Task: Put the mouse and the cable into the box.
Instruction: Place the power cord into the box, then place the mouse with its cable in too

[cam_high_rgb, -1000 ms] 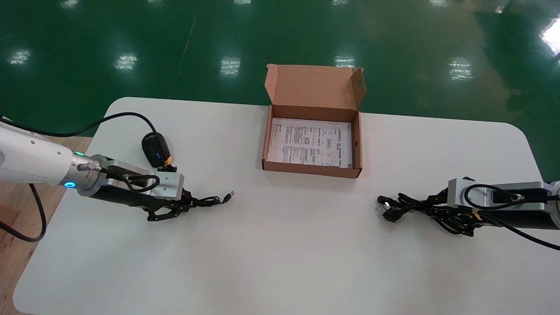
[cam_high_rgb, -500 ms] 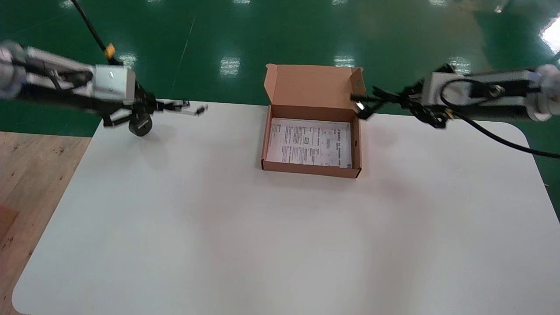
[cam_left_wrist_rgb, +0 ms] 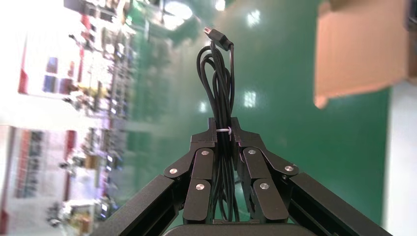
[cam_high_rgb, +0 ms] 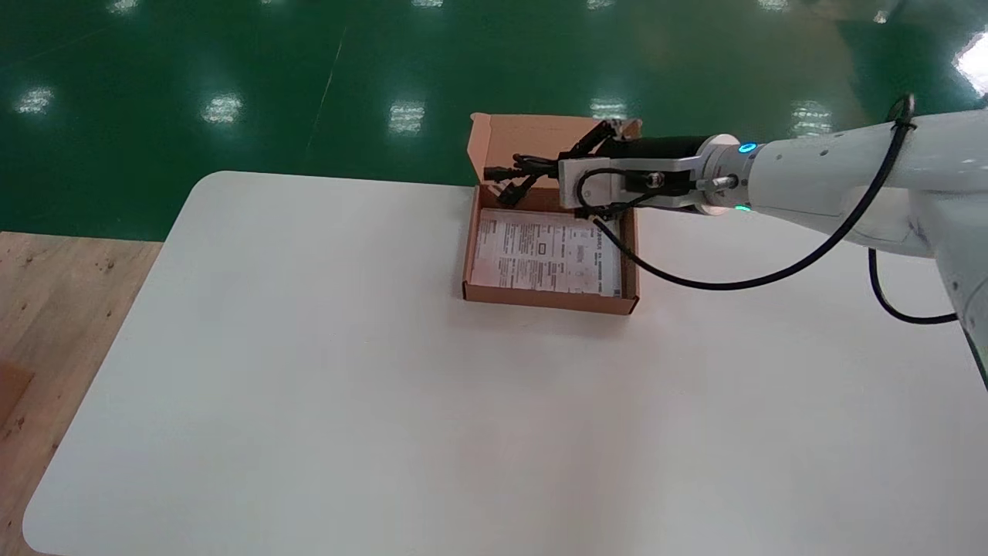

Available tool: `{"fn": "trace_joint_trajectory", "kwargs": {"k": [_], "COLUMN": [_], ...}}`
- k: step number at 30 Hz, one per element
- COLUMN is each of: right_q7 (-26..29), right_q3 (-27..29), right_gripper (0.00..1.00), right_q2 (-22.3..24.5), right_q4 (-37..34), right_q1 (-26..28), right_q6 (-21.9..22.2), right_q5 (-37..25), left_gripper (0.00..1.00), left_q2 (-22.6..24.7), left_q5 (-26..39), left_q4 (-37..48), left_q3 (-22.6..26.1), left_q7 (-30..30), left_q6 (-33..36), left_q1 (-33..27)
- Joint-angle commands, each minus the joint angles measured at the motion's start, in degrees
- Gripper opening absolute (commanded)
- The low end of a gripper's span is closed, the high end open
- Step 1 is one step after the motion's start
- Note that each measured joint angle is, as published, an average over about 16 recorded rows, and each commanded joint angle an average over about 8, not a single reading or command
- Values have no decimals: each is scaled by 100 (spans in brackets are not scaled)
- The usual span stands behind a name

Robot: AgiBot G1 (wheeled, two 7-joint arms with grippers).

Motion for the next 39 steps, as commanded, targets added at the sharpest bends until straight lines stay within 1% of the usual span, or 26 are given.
{"fn": "trace_joint_trajectory", "kwargs": {"k": [1, 5, 8, 12, 19, 21, 22, 27, 29, 30, 39], "right_q7": [-144, -249, -290, -322, -303, -269, -246, -114, -77, -66, -18], "right_q3": [20, 36, 47, 53, 24, 10, 3, -28, -41, -48, -99], "right_gripper": [0, 0, 0, 0, 1, 9, 17, 78, 96, 100, 100], "right_q2": [-136, -213, -236, -249, -247, -241, -237, -222, -220, -220, -220], "right_q4": [-155, -261, -269, -229, -178, -198, -216, -311, -332, -336, -333], "right_q1": [-22, -112, -183, -259, -346, -362, -369, -373, -365, -360, -348], "right_q6": [170, 429, 485, 408, 111, 41, 12, -80, -102, -109, -126], "right_q5": [25, 66, 114, 184, 281, 296, 302, 320, 320, 319, 324], "left_gripper": [0, 0, 0, 0, 0, 0, 0, 0, 0, 0, 0], "left_q2": [65, 156, 201, 241, 253, 242, 236, 209, 202, 200, 359], "left_q5": [-83, -46, -10, 40, 103, 108, 108, 103, 99, 96, 84], "left_q4": [-21, 24, 74, 141, 262, 293, 306, 360, 380, 390, 507], "left_q3": [-62, -39, -14, 20, 65, 68, 68, 64, 62, 60, 74], "left_q7": [32, 62, 80, 105, 148, 158, 164, 201, 216, 222, 267], "left_q6": [-28, -35, -27, -12, 40, 56, 63, 89, 99, 105, 292], "left_q1": [-130, -264, -322, -374, -408, -415, -421, -438, -436, -433, -274]}}
